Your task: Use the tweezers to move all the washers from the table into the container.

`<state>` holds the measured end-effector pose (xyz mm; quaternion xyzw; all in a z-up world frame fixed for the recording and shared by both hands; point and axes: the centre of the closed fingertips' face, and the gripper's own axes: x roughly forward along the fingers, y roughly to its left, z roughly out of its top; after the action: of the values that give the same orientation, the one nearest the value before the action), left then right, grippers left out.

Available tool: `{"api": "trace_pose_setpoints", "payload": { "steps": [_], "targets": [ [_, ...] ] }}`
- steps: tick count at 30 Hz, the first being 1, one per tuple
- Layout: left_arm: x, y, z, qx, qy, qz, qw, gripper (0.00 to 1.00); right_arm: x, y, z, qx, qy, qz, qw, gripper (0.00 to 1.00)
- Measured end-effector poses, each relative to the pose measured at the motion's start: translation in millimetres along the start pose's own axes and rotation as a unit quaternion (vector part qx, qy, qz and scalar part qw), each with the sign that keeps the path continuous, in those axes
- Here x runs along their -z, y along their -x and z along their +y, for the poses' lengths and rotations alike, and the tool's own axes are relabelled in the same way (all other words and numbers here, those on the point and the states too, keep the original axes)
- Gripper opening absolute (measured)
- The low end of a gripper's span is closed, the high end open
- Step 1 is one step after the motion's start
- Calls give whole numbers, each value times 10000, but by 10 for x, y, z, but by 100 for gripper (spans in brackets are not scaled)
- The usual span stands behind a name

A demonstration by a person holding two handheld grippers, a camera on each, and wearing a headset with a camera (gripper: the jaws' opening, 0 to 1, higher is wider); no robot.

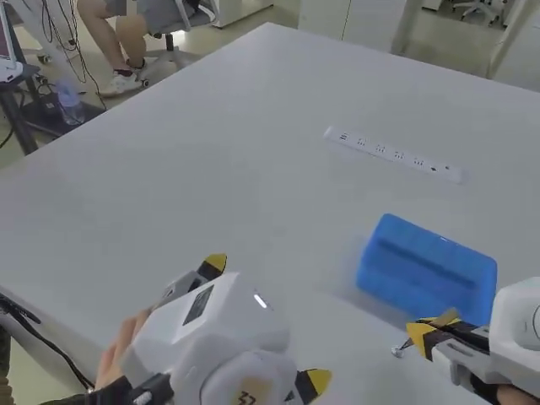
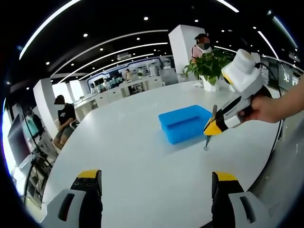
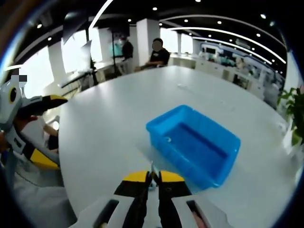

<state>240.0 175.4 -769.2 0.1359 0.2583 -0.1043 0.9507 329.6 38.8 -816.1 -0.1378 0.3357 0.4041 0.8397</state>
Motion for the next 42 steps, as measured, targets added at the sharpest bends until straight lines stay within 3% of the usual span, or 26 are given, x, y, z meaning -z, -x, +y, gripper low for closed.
{"api": "trace_pose_setpoints", "payload": {
  "steps": [15,25,32,42],
  "targets": [
    [11,-5,1,-11,-27,35,10000,98,-8,-68,17,123,274,-93,9995,3],
    [18,-5,-12,12,-55,55,10000,98,-6,-39,22,238,198,-106,9995,2],
    [10,-3,-27,38,-76,36,10000,98,-186,86,22,225,120,-308,9992,2],
    [25,-4,-40,62,-108,69,9999,98,-480,257,-111,305,22,-623,9976,2]
  ]
}}
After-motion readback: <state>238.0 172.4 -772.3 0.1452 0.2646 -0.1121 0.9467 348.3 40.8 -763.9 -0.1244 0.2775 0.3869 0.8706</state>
